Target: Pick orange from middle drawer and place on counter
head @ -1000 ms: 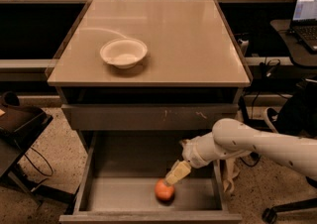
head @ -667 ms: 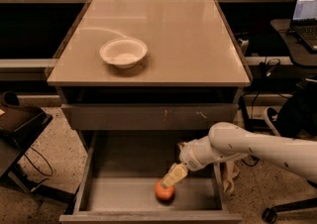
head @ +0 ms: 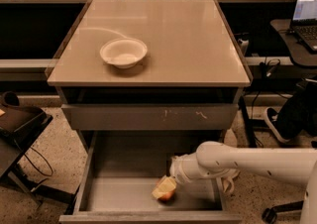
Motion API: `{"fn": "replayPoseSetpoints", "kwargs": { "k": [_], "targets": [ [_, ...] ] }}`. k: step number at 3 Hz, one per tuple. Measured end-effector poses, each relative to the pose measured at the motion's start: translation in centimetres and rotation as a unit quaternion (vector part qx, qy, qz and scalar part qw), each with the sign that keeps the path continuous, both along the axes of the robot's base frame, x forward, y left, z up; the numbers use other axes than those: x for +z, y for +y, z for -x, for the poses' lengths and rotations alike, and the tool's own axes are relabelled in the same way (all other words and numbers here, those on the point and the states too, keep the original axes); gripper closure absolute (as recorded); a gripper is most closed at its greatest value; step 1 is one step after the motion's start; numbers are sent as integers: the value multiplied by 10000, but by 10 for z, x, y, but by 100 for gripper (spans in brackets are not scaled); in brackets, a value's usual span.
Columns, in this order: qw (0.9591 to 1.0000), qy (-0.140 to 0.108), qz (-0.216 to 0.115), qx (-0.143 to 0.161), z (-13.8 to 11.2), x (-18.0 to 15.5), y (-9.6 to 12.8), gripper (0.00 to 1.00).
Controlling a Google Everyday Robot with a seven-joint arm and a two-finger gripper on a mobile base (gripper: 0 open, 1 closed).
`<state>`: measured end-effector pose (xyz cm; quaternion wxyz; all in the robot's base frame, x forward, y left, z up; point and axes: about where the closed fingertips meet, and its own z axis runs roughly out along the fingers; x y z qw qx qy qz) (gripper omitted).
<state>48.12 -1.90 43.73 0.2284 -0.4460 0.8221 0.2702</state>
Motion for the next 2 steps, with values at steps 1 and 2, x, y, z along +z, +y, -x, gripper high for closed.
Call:
{"fn": "replayPoseSetpoints", "kwargs": {
  "k": [1,2],
  "targets": [
    [10000,-12,1,-1,-1,1,0,0],
    [9997,193,106,-44,3,-48,-4,0]
  ]
}}
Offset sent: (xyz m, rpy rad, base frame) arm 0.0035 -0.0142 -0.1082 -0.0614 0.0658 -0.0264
